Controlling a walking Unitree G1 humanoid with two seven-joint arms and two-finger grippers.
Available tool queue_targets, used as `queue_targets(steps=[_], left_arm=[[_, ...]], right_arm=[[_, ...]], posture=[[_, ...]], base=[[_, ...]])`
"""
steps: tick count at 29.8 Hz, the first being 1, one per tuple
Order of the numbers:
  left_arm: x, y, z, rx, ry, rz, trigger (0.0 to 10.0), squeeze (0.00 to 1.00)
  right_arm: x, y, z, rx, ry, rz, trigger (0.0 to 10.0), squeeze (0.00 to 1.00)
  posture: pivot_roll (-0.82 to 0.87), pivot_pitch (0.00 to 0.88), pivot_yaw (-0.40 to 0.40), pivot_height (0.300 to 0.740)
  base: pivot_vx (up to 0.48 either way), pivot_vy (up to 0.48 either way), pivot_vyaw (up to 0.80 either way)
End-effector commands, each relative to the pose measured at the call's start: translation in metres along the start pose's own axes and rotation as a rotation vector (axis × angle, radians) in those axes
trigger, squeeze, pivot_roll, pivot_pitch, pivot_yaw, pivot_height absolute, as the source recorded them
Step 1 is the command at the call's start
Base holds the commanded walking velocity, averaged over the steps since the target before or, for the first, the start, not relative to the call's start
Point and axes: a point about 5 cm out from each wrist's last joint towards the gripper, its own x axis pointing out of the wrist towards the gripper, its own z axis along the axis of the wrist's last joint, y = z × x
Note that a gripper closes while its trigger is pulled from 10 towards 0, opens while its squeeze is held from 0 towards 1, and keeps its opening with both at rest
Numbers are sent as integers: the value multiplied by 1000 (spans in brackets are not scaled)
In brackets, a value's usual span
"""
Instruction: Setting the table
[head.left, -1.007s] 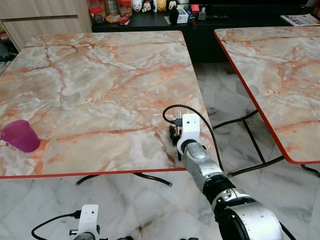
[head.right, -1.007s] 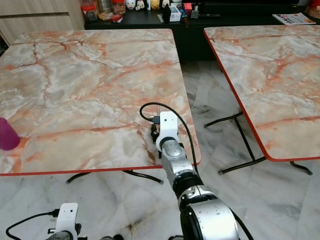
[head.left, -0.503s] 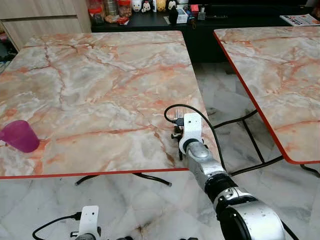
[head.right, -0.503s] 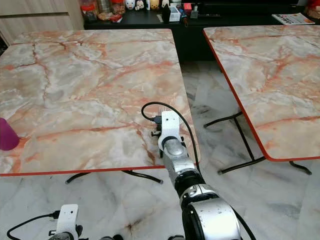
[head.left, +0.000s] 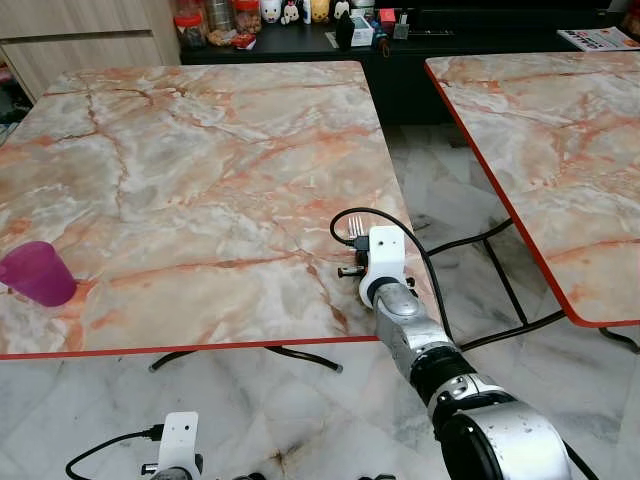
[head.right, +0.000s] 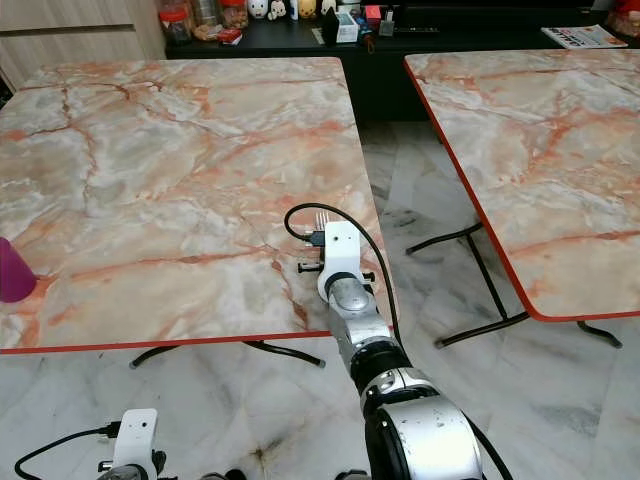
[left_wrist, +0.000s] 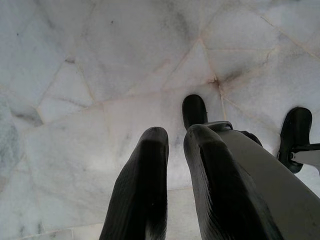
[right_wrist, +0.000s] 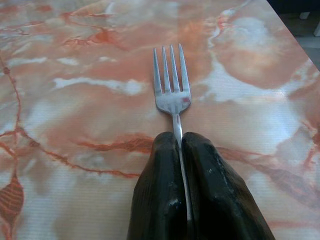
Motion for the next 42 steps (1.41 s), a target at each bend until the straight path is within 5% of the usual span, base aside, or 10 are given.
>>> queue_targets(steps=[1, 5, 6, 7, 14, 16, 23, 42], left_arm=[[-1, 0, -5, 3, 25, 0, 10000, 0], [0, 1, -4, 7, 21, 1, 10000, 0], [0, 1, -4, 8, 19, 2, 10000, 0], [0, 1, -4, 9, 17, 3, 10000, 0], [0, 2, -1, 1, -2, 25, 10000, 0], [0, 3, 0, 2, -10, 37, 10000, 0], [0, 7, 5, 43, -37, 74, 10000, 0], [-1, 15, 6, 67, -54, 113, 10000, 0]], right_arm=[[-1, 6, -7, -1, 36, 19, 0, 0], [-1, 7, -3, -8, 5, 24, 0, 0], [-1, 7, -3, -11, -7, 24, 8314, 0], [-2, 6, 1, -8, -49, 20, 10000, 0], [-5, 4, 21, -27, -219, 18, 10000, 0], [-11, -1, 48, -64, -383, 7, 10000, 0], [-18, -11, 68, -61, -492, -28, 10000, 0], [-25, -15, 67, -62, -527, -24, 10000, 0]], posture=[[-10, 134, -9, 740], [-12, 133, -9, 740], [-12, 133, -9, 740], [-12, 132, -8, 740], [-10, 128, -13, 740], [-17, 119, -15, 740], [-26, 105, -16, 740], [-29, 77, -11, 740]], base=[[0, 0, 0], [0, 0, 0], [0, 0, 0], [0, 0, 0], [0, 0, 0], [0, 0, 0], [0, -46, 0], [0, -413, 0]])
